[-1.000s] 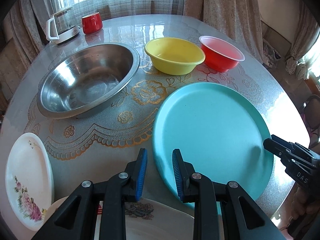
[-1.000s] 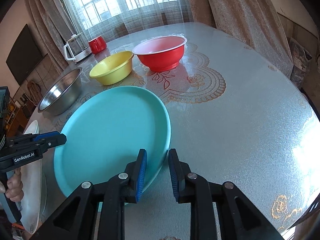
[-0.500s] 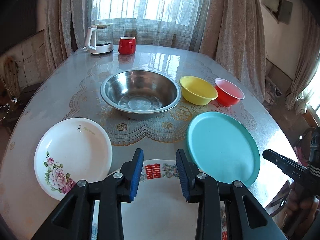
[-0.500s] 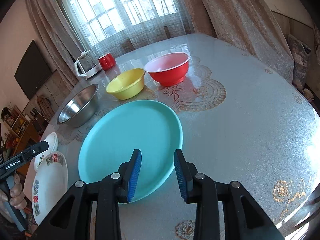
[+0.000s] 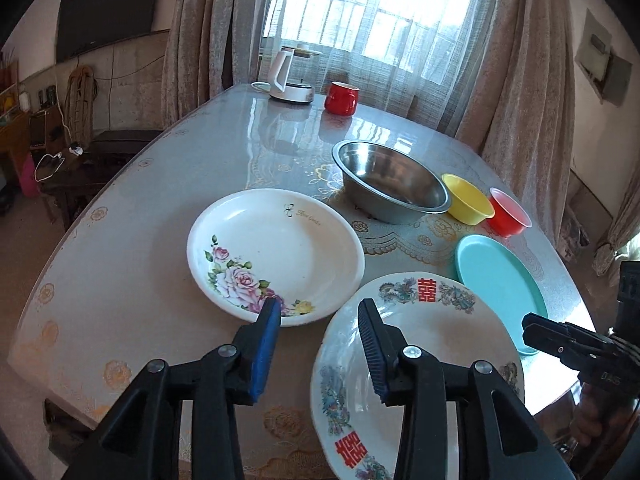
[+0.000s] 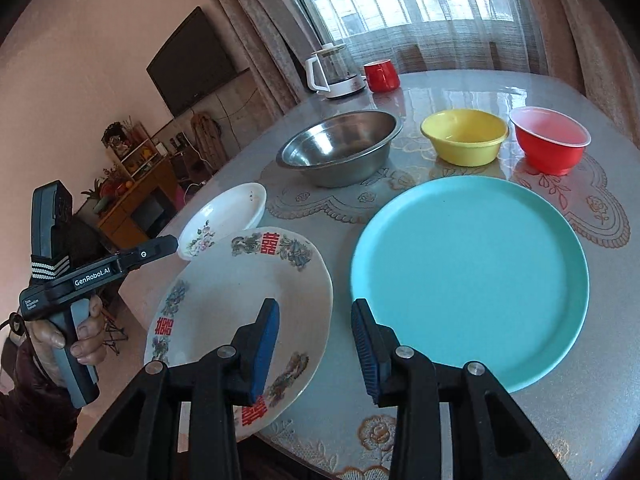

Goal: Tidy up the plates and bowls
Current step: 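Grasp the white rose-pattern plate rim with the right gripper and lift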

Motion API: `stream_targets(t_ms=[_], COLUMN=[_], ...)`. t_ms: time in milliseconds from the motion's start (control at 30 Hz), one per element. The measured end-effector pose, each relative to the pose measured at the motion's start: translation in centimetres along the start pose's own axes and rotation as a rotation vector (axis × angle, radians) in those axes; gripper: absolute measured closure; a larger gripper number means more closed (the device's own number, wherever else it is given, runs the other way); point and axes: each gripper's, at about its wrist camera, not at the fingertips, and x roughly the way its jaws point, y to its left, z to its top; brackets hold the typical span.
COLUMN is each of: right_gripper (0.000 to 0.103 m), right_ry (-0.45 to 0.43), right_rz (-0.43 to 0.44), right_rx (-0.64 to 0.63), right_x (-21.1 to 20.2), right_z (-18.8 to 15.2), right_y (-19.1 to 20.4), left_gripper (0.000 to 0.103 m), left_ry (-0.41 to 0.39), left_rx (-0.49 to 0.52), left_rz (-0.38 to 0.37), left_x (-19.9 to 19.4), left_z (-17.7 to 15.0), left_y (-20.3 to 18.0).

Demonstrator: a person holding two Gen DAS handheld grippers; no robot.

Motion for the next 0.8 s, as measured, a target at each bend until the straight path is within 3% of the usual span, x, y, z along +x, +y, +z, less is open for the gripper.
stream_targets(t_ms=[333,633,800], right_gripper=[0.065,0.065,0.075], right_ry=[0.15,0.218,0.244], right_rz=[0.144,0.092,0.044], right_rx=[0.013,0.093,0.073], right_x=[7.8,14.2,16.4], right_z=[5.4,8.3,8.5], right_y=[3.8,4.6,5.6], left_gripper=[0.05,0.05,0.051], left_ry=[-0.004,0.008,0.001], left_rx=[-0.206,-0.308,-0.328], left_rz=[0.071,0.102,0.076], left_x=[1.3,3.1,3.7], left_z=[0.2,1.4,1.7], left_y=[6.2,9.6,10.2])
